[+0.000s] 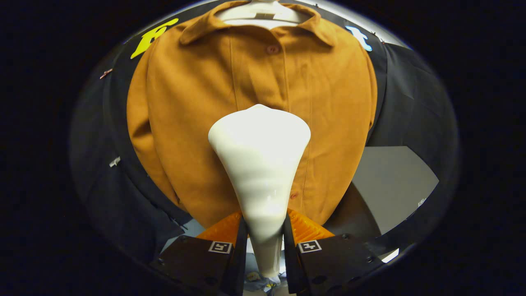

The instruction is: Iron the clothes twice with a garment steamer, once on the left side and once on the right side.

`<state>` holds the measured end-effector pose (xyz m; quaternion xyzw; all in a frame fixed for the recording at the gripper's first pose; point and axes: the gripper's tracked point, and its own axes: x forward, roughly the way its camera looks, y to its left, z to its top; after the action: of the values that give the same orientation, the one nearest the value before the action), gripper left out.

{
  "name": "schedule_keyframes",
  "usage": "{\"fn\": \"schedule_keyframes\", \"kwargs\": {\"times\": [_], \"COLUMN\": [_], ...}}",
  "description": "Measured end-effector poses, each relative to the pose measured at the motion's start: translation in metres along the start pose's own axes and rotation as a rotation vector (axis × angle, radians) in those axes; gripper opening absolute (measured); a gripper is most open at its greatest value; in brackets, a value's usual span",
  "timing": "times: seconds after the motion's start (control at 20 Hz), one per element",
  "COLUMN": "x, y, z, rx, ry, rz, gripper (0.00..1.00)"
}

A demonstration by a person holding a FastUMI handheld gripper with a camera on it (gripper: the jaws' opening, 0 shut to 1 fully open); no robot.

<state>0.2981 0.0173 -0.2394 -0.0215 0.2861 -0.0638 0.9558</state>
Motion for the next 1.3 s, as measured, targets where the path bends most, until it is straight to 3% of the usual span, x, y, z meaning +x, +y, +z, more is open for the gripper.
{"fn": "schedule_keyframes", "kwargs": {"times": [0.5, 0.8, 1.3], "x": [-0.061, -0.088, -0.094], "y": [-0.043, -0.053, -0.06], "z": [0.083, 0.116, 0.132], "rx": [0.007, 0.03, 0.025], "ry": [-0.339, -0.476, -0.58], "rz": [-0.049, -0.025, -0.015], "gripper": [0.43, 0.43, 0.43]}}
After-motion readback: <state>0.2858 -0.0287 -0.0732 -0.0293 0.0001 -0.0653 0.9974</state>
